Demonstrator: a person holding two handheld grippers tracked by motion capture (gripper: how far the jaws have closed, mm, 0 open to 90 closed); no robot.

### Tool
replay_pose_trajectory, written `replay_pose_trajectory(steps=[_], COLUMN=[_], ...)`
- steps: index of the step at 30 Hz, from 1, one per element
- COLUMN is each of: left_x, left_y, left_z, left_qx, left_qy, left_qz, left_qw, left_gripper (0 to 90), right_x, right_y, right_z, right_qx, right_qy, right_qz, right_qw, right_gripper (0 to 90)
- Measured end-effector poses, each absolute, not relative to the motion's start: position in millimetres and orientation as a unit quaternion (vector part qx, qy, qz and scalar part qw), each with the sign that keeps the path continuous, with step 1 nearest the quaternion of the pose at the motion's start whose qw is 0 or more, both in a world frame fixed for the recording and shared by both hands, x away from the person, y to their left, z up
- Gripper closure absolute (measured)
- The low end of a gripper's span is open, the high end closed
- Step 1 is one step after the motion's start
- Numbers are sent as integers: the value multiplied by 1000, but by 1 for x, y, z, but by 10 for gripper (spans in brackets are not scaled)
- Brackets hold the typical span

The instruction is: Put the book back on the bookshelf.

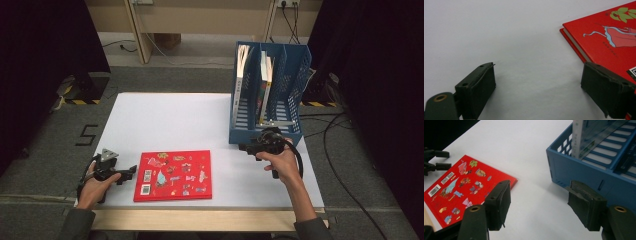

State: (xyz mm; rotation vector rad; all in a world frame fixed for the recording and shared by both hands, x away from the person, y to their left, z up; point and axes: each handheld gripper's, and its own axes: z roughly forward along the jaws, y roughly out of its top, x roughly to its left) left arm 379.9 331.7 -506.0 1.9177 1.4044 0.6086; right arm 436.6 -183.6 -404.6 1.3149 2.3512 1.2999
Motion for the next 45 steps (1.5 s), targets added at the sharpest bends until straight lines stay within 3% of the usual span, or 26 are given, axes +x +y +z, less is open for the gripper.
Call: replay_pose_trajectory(steps=[30, 45], left_x=[380, 369], left_y=[332, 333], left_z=[-506, -499], left_qx=[737, 764], left_qy=[537, 510], left_qz=[233, 208], left_qw=[338, 336], left_gripper=[115, 147], right_x=[431, 426], right_y=[-144, -121], right_z=[-448, -464], right_qx=[429, 426], right_qy=[808, 821], right_qz=[404, 380], right_qw=[0, -22], right_gripper=[302, 274])
